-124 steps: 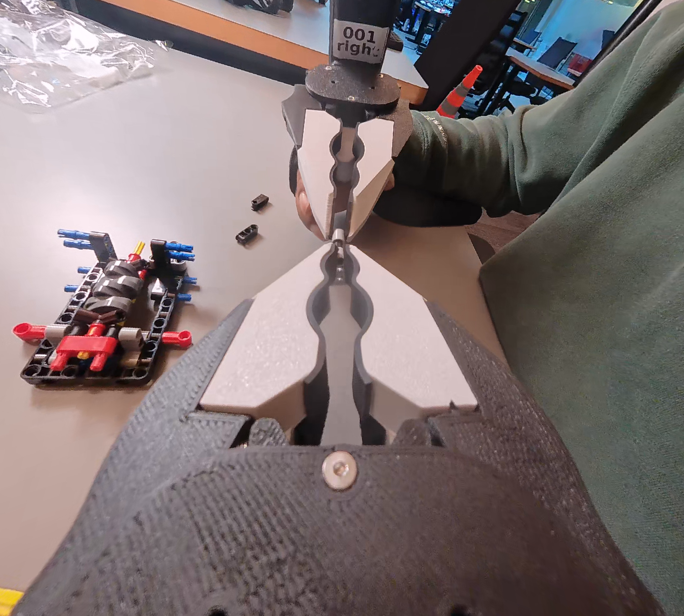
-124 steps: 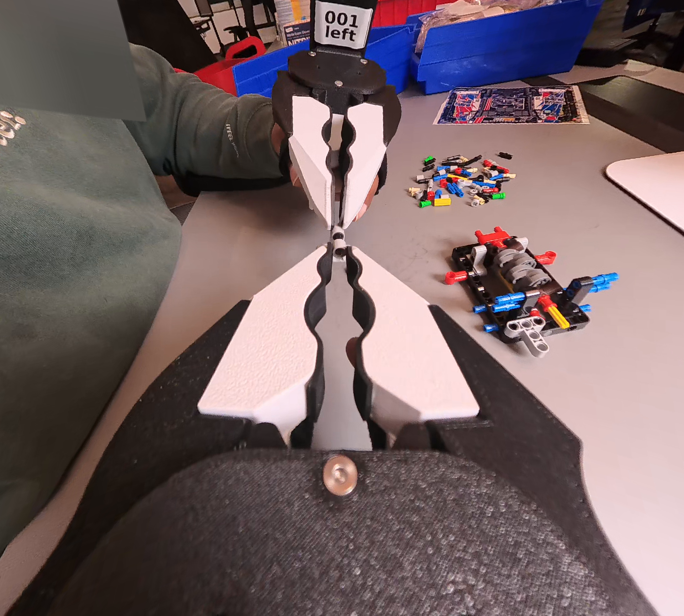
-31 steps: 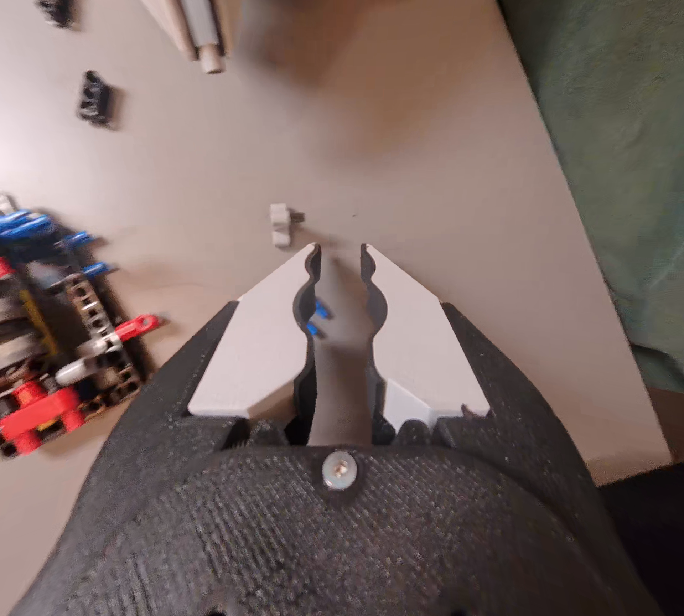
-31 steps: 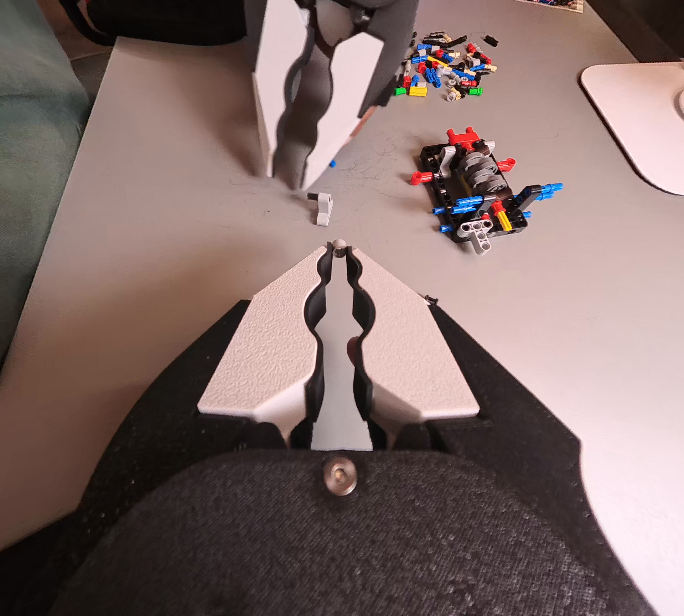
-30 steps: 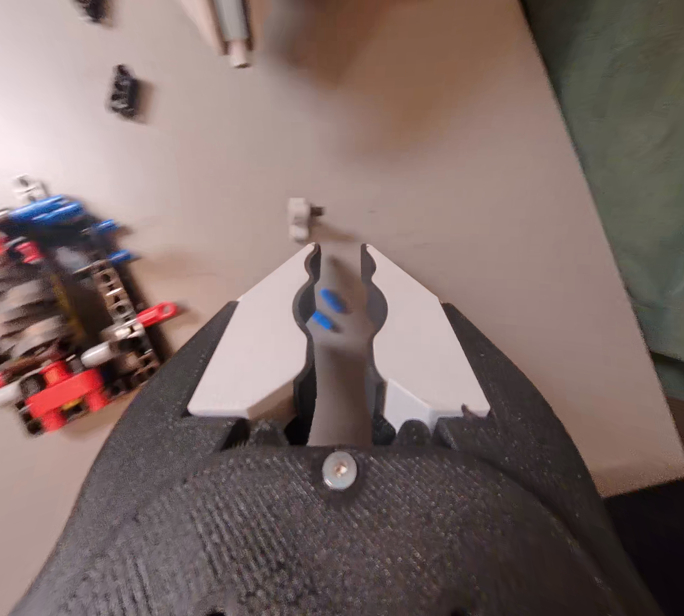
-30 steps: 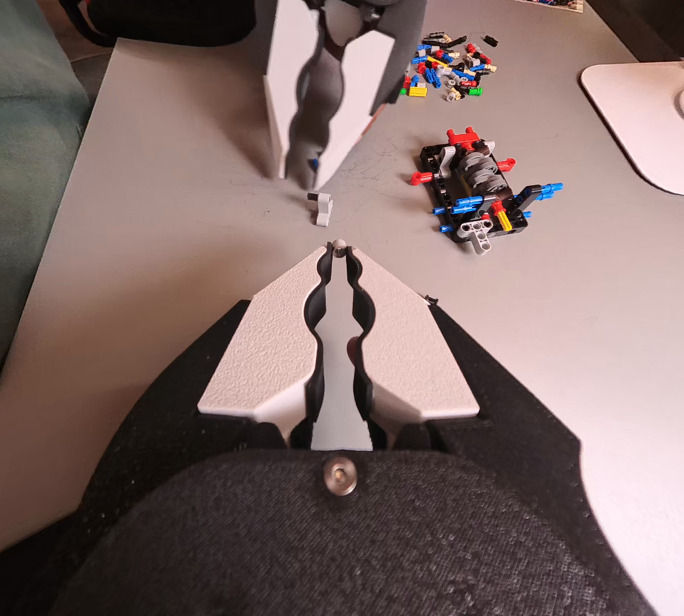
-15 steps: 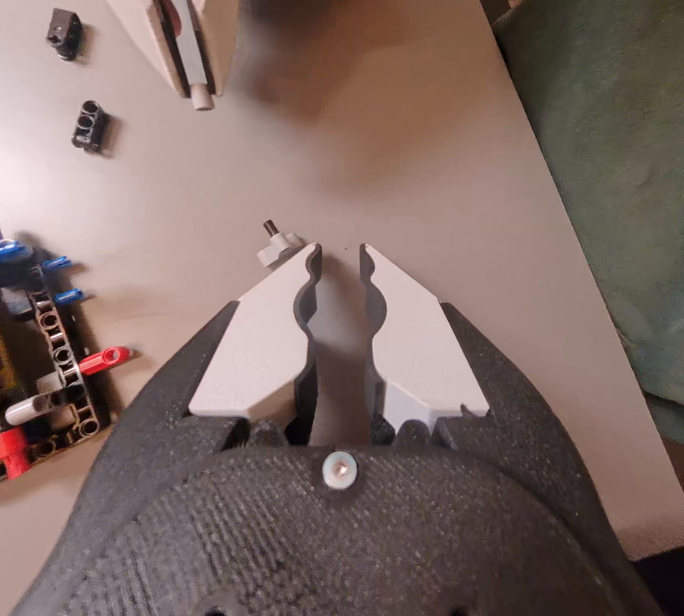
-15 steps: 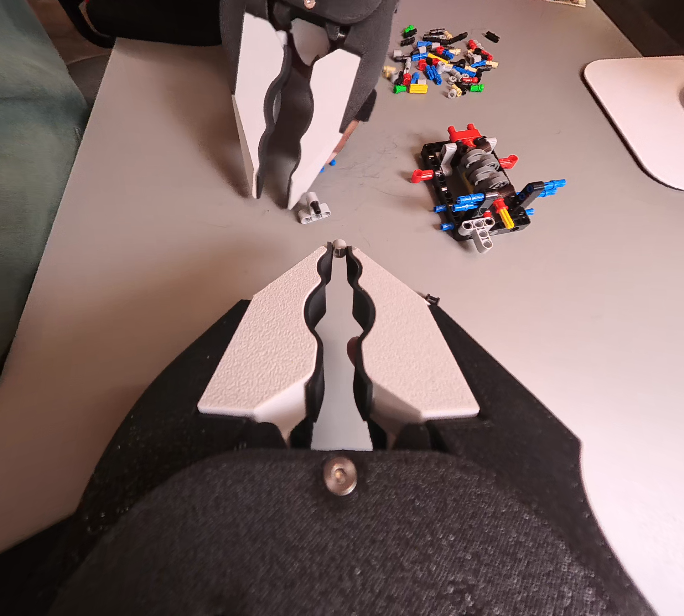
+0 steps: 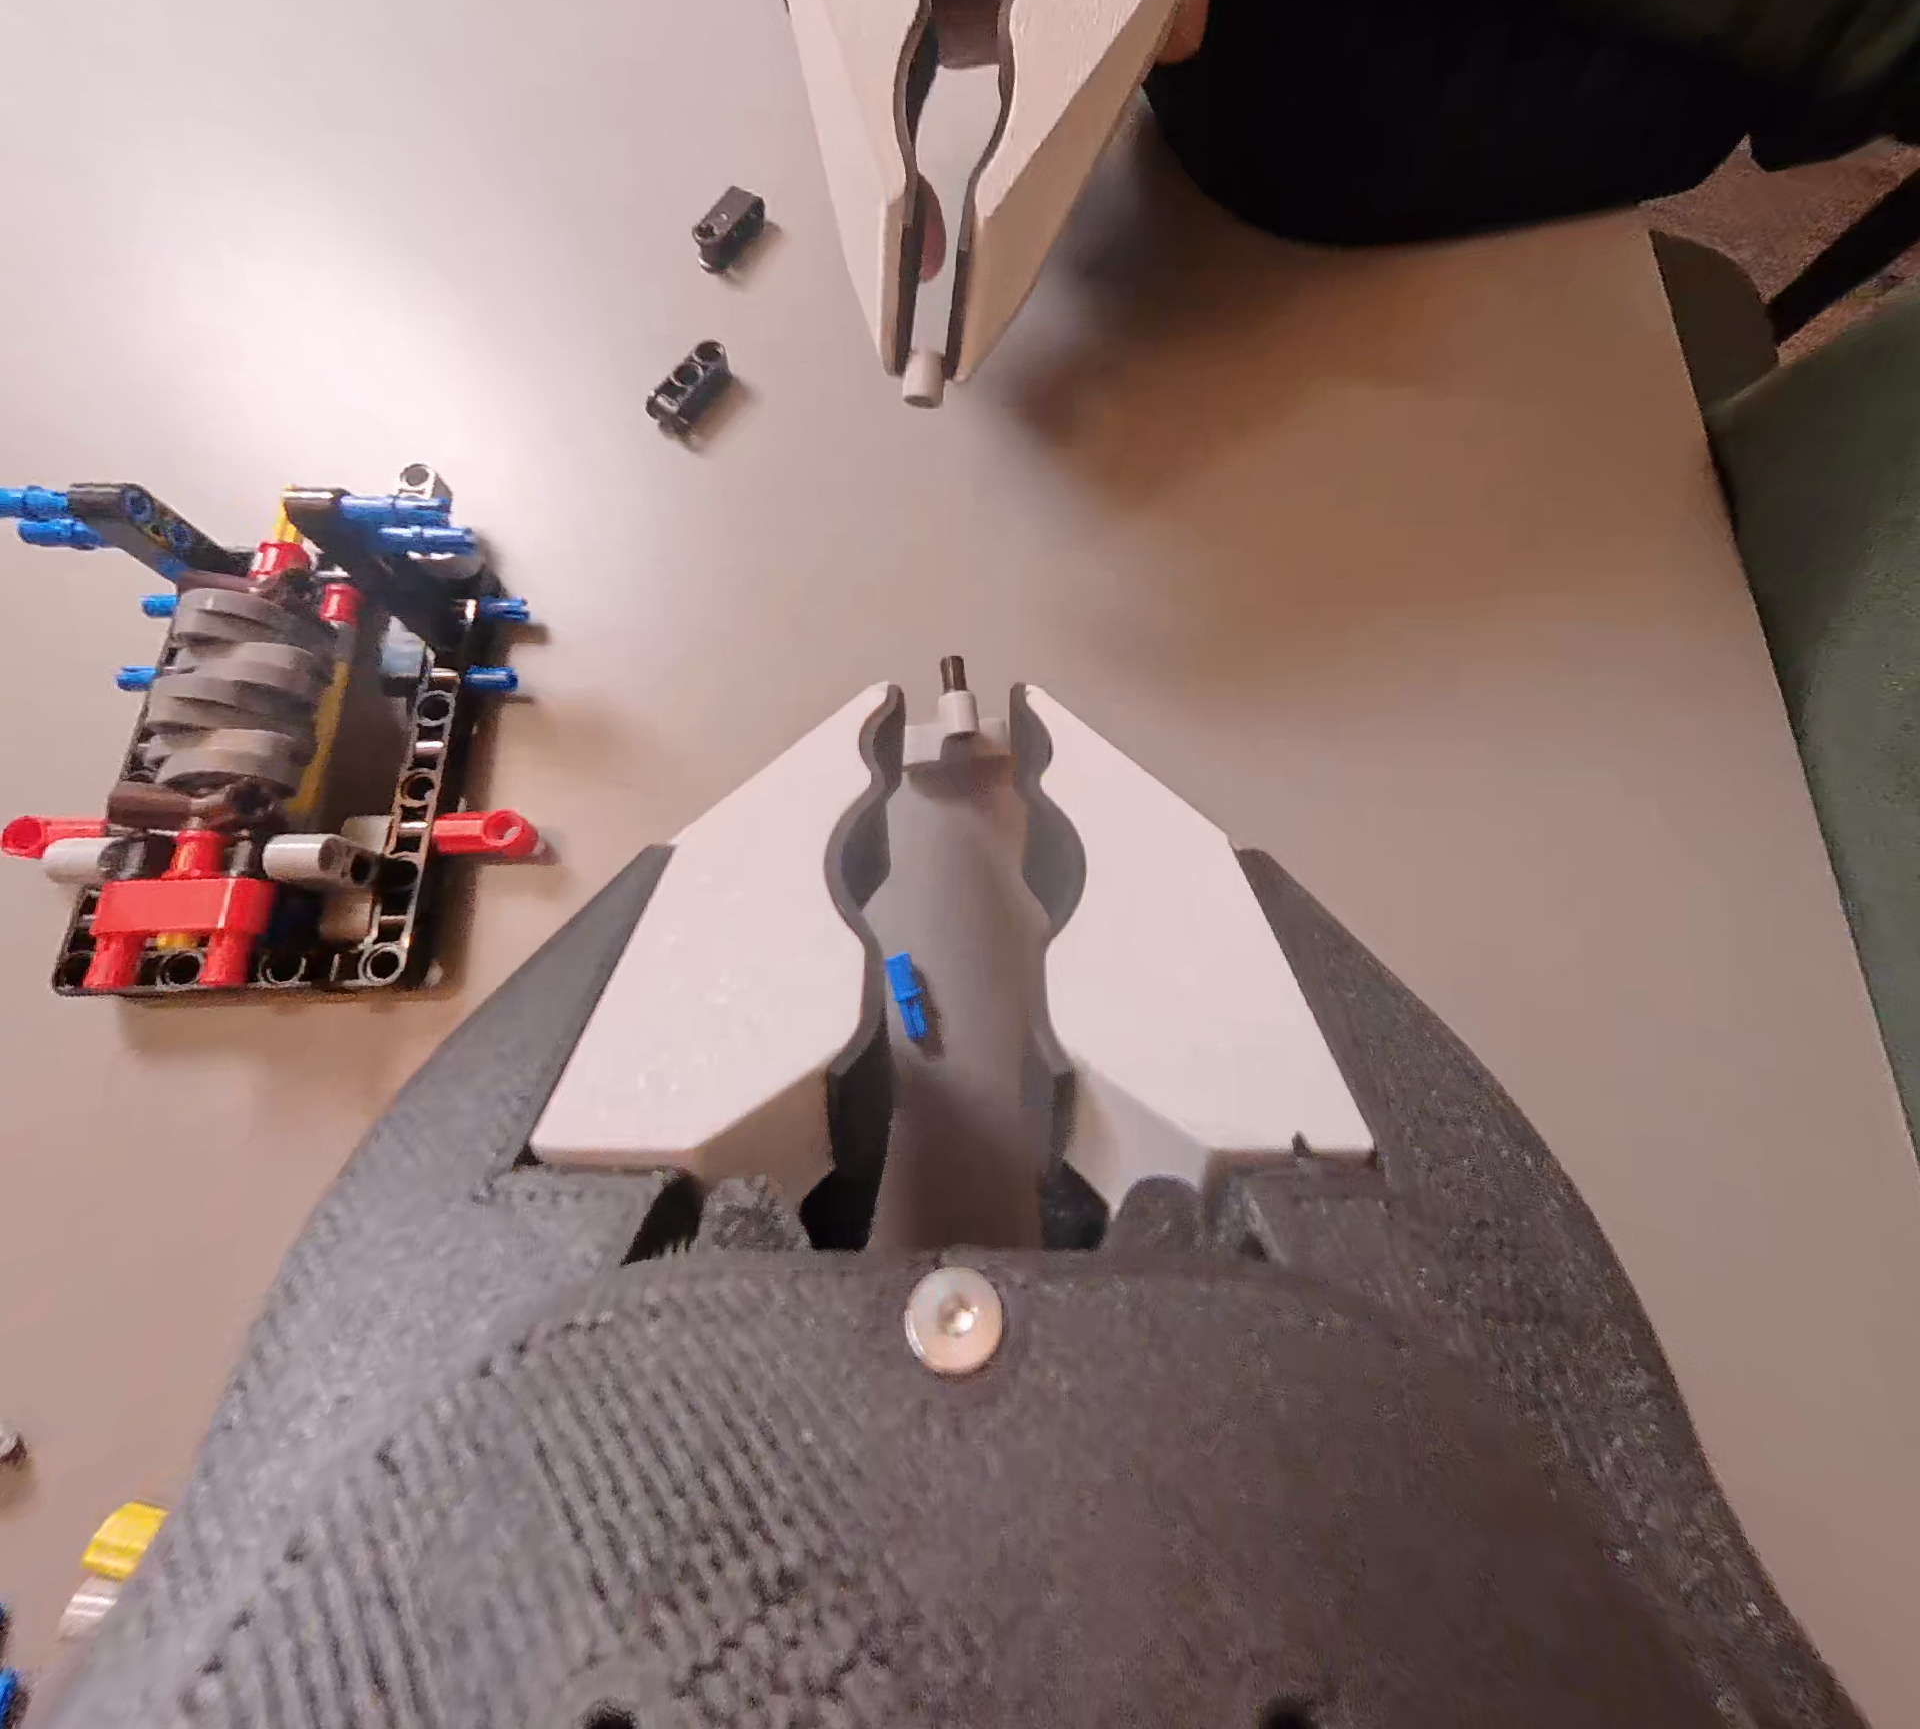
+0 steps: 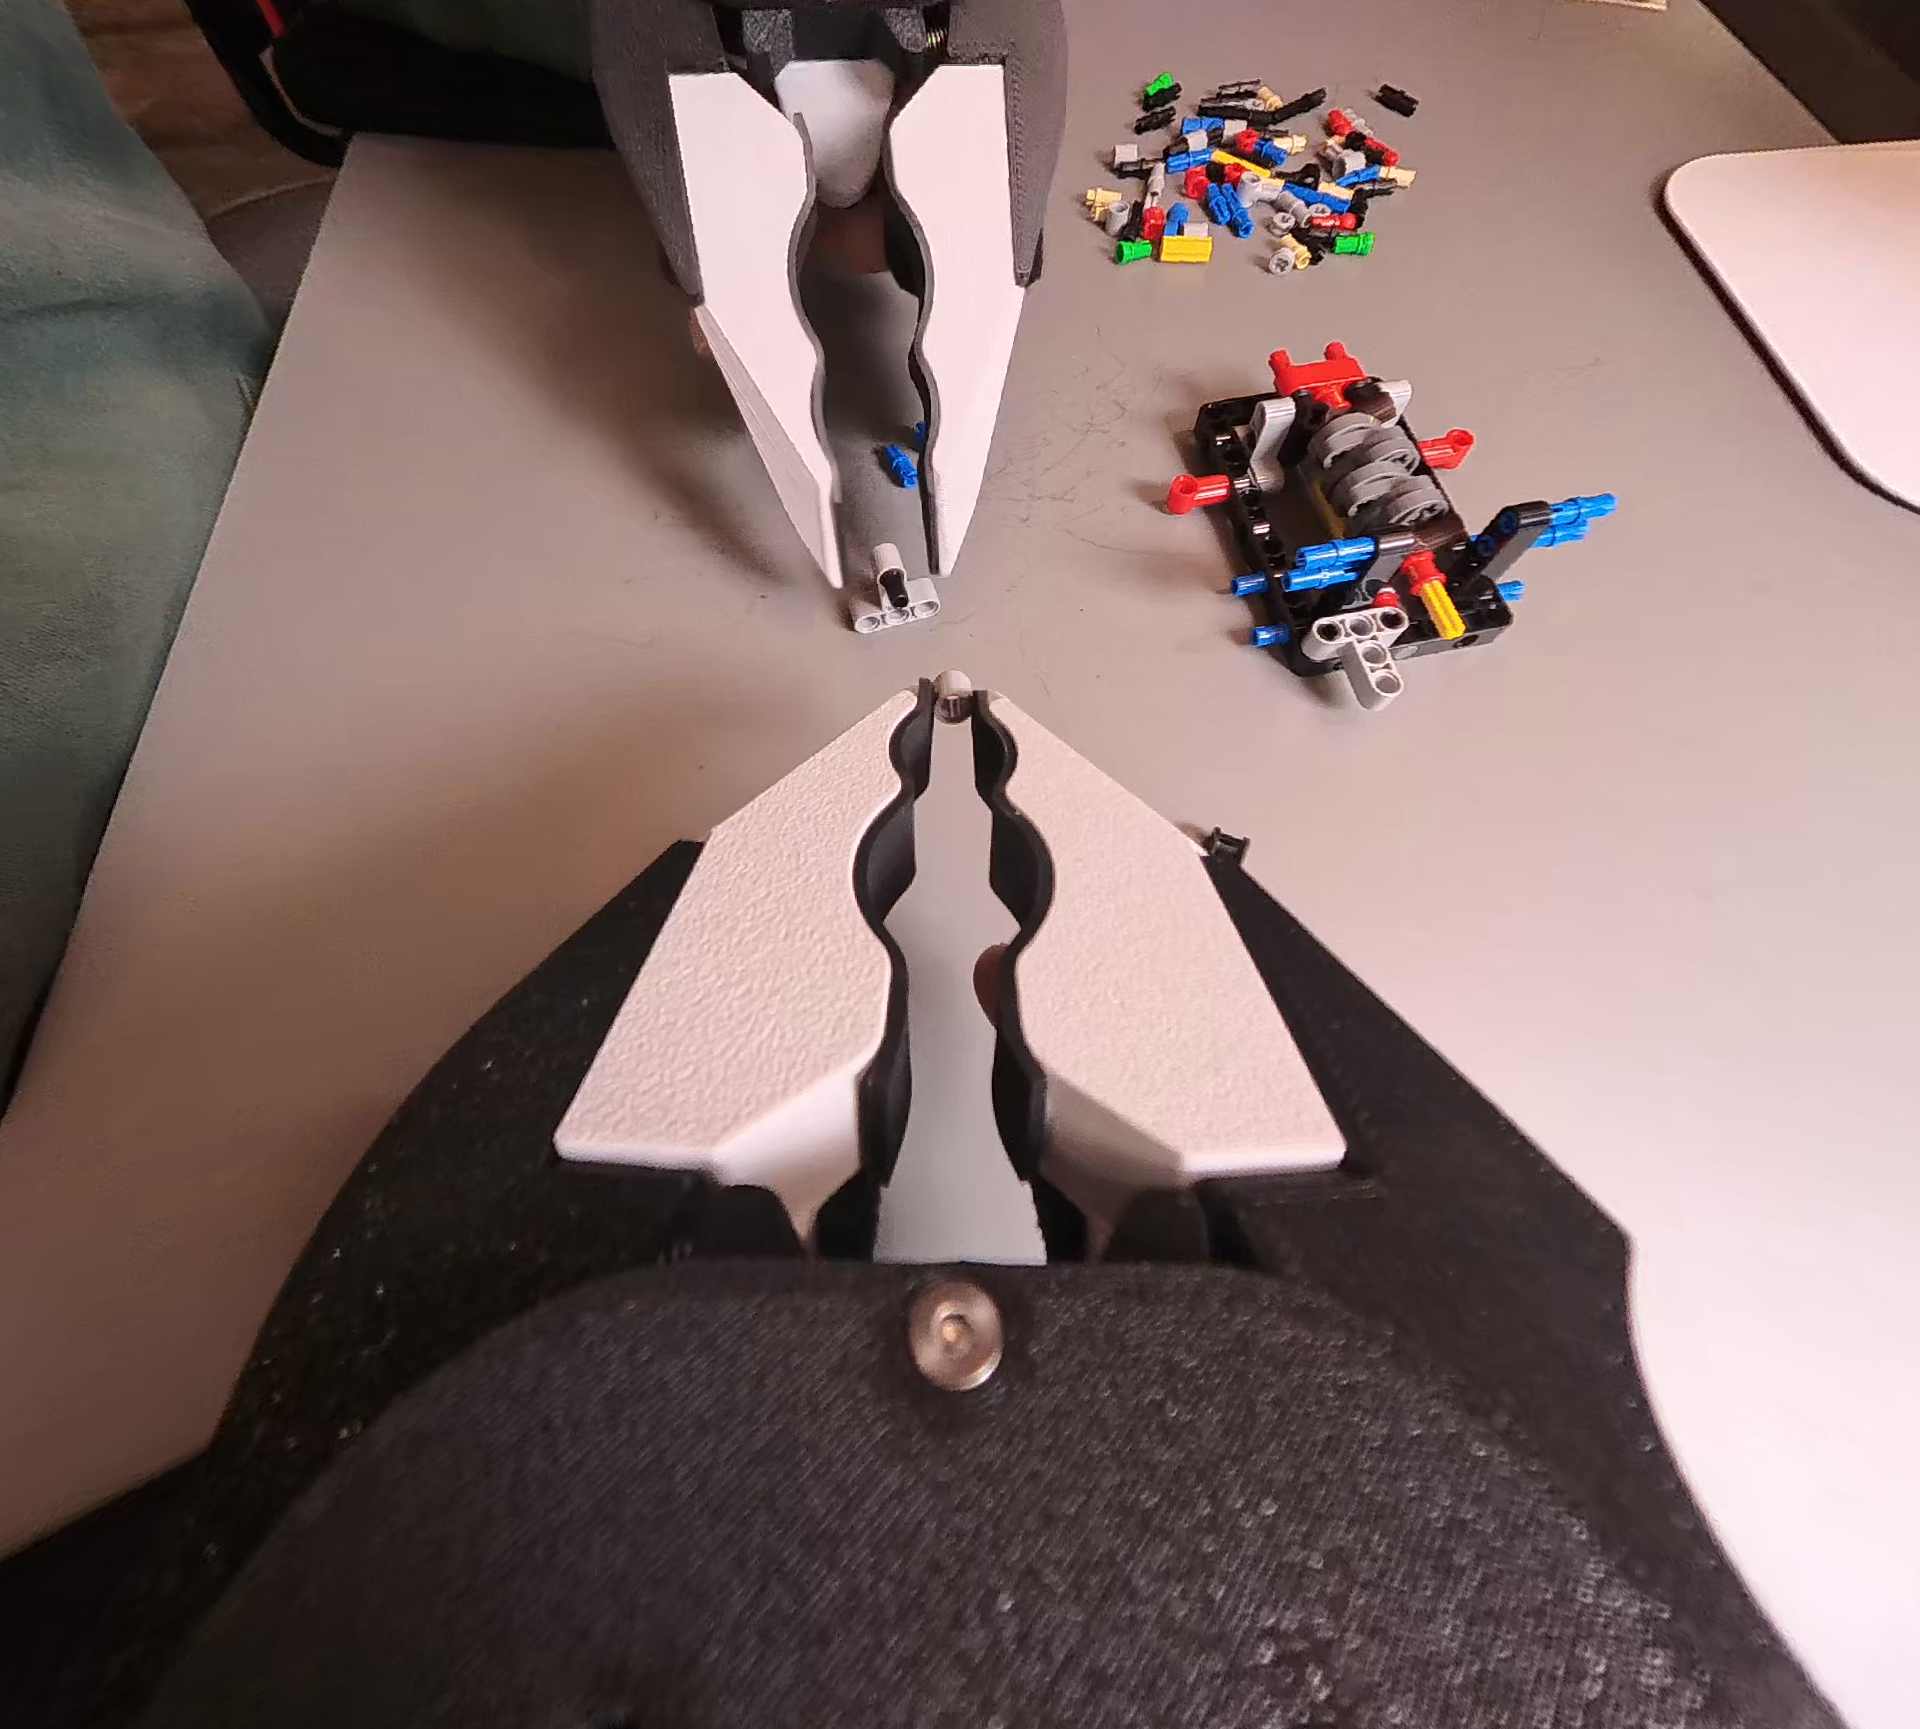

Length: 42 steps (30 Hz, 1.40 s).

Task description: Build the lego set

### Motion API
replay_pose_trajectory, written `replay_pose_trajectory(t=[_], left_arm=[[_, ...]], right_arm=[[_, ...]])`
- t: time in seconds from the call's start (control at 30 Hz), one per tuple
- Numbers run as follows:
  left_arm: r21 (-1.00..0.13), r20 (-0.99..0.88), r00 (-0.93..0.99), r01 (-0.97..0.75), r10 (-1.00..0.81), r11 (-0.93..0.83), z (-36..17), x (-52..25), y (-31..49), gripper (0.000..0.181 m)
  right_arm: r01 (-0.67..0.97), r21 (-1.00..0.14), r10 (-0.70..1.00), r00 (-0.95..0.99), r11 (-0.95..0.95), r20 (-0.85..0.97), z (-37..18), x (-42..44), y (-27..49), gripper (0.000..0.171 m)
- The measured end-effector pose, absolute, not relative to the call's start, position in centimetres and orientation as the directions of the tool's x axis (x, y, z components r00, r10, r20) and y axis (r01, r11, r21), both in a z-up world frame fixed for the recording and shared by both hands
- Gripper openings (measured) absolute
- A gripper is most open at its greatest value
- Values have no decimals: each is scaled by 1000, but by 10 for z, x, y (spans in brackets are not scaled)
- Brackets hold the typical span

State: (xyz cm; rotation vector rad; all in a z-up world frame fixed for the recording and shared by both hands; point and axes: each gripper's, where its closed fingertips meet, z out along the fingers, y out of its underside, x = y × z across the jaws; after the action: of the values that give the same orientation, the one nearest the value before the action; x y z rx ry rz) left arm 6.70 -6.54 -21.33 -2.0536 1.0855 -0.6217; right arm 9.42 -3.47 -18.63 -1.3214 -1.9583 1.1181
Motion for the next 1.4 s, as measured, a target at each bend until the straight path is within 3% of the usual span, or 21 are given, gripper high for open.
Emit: replay_pose_trajectory(t=[0.27,0.57,0.97,1.4], left_arm=[[-793,73,549,-475,-833,-382,-217,65,-61,6],[-910,238,479,-194,-845,-366,-158,66,-66,6],[-897,255,466,-214,-847,-388,-164,67,-71,6],[-847,255,496,-299,-830,-439,-183,67,-74,6]], right_arm=[[452,-880,917,-396,149,-48,-182,89,-39,5],[203,-979,888,-450,-3,-97,-136,72,-58,5],[254,-966,858,-483,-50,-172,-153,62,-67,5],[337,-941,869,-475,36,-137,-172,61,-70,5]])
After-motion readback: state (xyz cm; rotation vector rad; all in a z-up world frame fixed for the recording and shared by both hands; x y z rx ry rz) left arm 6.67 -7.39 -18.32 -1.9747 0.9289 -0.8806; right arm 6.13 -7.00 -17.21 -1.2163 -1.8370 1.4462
